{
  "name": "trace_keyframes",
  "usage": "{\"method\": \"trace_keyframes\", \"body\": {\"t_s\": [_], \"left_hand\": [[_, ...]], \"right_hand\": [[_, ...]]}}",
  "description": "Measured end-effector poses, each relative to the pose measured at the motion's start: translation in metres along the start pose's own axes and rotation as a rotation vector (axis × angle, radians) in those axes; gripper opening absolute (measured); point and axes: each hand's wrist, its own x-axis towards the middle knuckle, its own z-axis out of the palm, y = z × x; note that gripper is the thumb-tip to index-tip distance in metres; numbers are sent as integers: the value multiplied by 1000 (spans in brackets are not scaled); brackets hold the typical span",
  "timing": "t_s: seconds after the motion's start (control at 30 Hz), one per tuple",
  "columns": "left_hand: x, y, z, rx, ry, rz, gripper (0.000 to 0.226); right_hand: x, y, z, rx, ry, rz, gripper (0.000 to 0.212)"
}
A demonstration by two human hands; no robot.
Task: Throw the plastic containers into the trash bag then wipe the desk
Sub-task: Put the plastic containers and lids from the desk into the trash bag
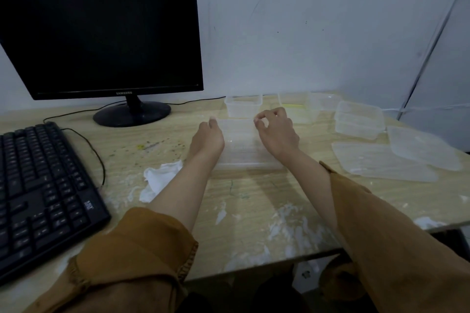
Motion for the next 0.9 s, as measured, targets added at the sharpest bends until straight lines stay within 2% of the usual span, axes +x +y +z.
{"method": "trace_keyframes", "body": {"t_s": [0.1,0.2,0.27,0.43,0.57,0.9], "left_hand": [[-6,-4,0,-161,28,32,50],[-8,-2,-3,-395,-12,-26,42],[-10,-2,-5,-440,-24,-33,41],[-18,-4,-7,-423,16,38,38],[-27,-5,-11,-401,33,57,37],[-72,-8,-9,-427,15,93,41]], "right_hand": [[-2,2,-4,143,76,123,25],[0,8,-9,389,5,358,49],[-2,11,-10,491,-49,440,62],[-11,13,-8,521,30,392,71],[-16,11,-11,535,10,390,67],[-57,20,-37,529,51,306,77]]}}
